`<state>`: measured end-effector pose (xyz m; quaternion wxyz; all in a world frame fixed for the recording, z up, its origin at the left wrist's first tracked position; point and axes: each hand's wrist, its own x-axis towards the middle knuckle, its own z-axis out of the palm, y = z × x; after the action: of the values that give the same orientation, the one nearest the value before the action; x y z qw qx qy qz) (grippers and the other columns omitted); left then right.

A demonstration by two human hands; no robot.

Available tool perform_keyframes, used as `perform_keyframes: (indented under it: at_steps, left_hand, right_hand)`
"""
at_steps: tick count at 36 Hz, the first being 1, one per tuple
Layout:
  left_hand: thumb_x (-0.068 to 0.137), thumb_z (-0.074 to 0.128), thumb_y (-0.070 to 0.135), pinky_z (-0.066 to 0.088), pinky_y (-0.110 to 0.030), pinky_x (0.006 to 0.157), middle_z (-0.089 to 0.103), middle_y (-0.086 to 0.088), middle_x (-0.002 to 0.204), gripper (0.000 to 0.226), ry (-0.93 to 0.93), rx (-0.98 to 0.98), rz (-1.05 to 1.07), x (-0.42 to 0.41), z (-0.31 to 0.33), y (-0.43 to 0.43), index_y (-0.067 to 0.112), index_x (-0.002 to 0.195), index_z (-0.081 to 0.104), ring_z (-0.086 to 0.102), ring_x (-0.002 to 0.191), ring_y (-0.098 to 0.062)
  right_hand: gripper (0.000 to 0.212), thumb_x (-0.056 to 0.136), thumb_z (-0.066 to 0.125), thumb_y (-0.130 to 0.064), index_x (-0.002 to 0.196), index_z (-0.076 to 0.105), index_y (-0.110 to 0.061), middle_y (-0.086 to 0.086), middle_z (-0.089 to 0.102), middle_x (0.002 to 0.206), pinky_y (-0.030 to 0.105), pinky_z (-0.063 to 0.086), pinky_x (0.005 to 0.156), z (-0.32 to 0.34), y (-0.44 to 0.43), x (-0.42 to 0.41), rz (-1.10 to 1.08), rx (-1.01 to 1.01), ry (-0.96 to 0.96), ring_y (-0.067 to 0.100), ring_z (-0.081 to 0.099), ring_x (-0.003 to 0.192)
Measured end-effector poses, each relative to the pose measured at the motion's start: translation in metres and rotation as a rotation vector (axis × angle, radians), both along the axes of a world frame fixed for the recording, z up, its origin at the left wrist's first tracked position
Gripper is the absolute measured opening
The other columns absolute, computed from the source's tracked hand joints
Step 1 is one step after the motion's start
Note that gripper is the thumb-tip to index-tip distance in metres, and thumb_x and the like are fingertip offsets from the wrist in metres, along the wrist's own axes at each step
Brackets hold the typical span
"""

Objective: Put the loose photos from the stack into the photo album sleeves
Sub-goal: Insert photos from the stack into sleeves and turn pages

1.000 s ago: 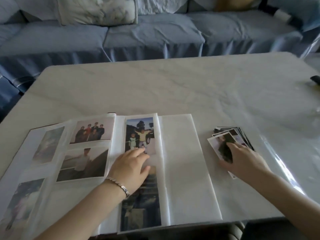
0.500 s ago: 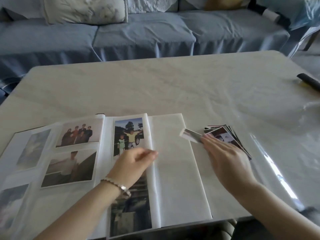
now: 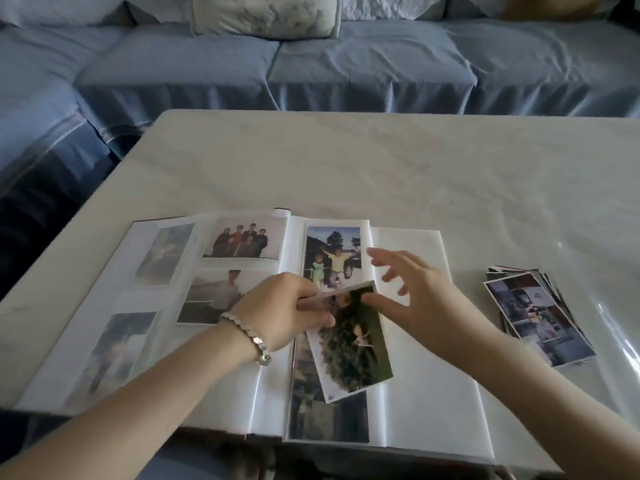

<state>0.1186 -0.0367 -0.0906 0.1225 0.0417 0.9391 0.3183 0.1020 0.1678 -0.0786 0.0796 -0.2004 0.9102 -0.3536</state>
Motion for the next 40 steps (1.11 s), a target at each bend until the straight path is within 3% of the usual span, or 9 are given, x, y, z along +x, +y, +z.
perform_keyframes:
  at_steps: [3, 5, 11, 16, 20, 23, 26, 29, 40]
  left_hand:
    - [0.069, 0.076, 0.043, 0.030, -0.015, 0.043, 0.050, 0.014, 0.047, 0.030, 0.067, -0.084, 0.012, 0.004, 0.010, -0.019, 0.020, 0.057, 0.061, 0.047, 0.047, 0.004]
    - [0.069, 0.076, 0.042, 0.038, -0.015, 0.048, 0.053, 0.015, 0.049, 0.028, 0.111, -0.004, 0.060, 0.009, 0.014, -0.032, 0.023, 0.057, 0.059, 0.050, 0.051, 0.003]
    - [0.065, 0.071, 0.047, 0.046, -0.010, 0.053, 0.059, 0.019, 0.085, 0.049, 0.099, 0.351, 0.500, 0.026, 0.008, -0.066, 0.036, 0.107, 0.049, 0.056, 0.074, 0.008]
    - [0.044, 0.077, 0.036, 0.059, -0.037, 0.064, 0.065, -0.009, 0.104, 0.062, -0.111, 0.901, 0.759, 0.037, -0.010, -0.084, 0.019, 0.100, 0.056, 0.069, 0.087, -0.025]
    - [0.059, 0.076, 0.018, 0.058, -0.037, 0.057, 0.063, -0.013, 0.110, 0.050, -0.008, 0.983, 0.804, 0.046, -0.025, -0.097, 0.019, 0.105, 0.057, 0.067, 0.092, -0.031]
    - [0.078, 0.066, -0.002, 0.055, -0.029, 0.049, 0.062, -0.009, 0.106, 0.035, 0.111, 0.935, 0.870, 0.051, -0.034, -0.112, 0.020, 0.103, 0.054, 0.069, 0.082, -0.021]
    - [0.081, 0.065, -0.005, 0.053, -0.023, 0.045, 0.060, 0.000, 0.102, 0.042, 0.211, 0.739, 0.846, 0.061, -0.039, -0.130, 0.023, 0.109, 0.050, 0.068, 0.079, -0.014]
    - [0.080, 0.067, -0.002, 0.056, -0.028, 0.053, 0.056, 0.002, 0.116, 0.064, 0.240, 0.533, 0.808, 0.073, -0.044, -0.151, 0.028, 0.130, 0.041, 0.062, 0.096, -0.017]
    - [0.081, 0.060, -0.011, 0.031, 0.010, 0.073, 0.032, -0.005, 0.149, 0.079, 0.457, 0.199, 0.864, 0.101, -0.061, -0.196, 0.016, 0.146, 0.025, 0.031, 0.121, -0.001]
  right_hand:
    - [0.010, 0.086, 0.063, -0.029, 0.094, 0.065, -0.036, -0.020, 0.057, 0.070, 0.015, 0.039, 0.061, 0.004, -0.019, -0.012, 0.102, 0.044, -0.080, -0.001, 0.053, 0.067]
    - [0.014, 0.087, 0.063, -0.024, 0.076, 0.065, -0.031, -0.019, 0.059, 0.057, 0.012, 0.039, 0.052, 0.003, -0.031, -0.015, 0.124, -0.019, -0.132, 0.000, 0.055, 0.055]
    - [0.014, 0.092, 0.054, -0.009, 0.084, 0.065, -0.013, -0.002, 0.069, 0.060, 0.014, 0.049, 0.050, -0.002, -0.068, -0.016, -0.115, -0.532, -0.412, 0.006, 0.064, 0.053]
    - [0.009, 0.093, 0.051, -0.010, 0.095, 0.060, -0.008, 0.006, 0.071, 0.068, 0.019, 0.055, 0.055, -0.010, -0.101, -0.006, -0.236, -0.749, -0.671, 0.015, 0.070, 0.063]
    - [0.011, 0.095, 0.050, -0.012, 0.094, 0.061, -0.011, 0.002, 0.072, 0.071, 0.020, 0.055, 0.055, -0.020, -0.125, 0.002, -0.104, -0.600, -0.692, 0.015, 0.071, 0.067]
    - [0.022, 0.098, 0.043, -0.024, 0.100, 0.063, -0.016, 0.000, 0.071, 0.092, 0.027, 0.058, 0.073, -0.031, -0.133, 0.001, -0.011, -0.381, -0.496, 0.016, 0.068, 0.085]
    - [0.035, 0.099, 0.038, -0.033, 0.129, 0.053, -0.023, -0.005, 0.054, 0.132, 0.018, 0.037, 0.098, -0.042, -0.131, -0.009, 0.117, -0.028, -0.048, 0.010, 0.050, 0.119]
    - [0.047, 0.098, 0.038, -0.036, 0.144, 0.031, -0.028, -0.006, 0.023, 0.154, 0.027, 0.012, 0.111, -0.053, -0.134, -0.022, 0.274, 0.174, 0.088, 0.011, 0.017, 0.142]
    - [0.059, 0.095, 0.020, -0.053, 0.149, 0.010, -0.029, -0.003, -0.004, 0.158, 0.032, -0.004, 0.111, -0.074, -0.143, -0.032, 0.335, 0.436, 0.180, 0.012, -0.012, 0.143]
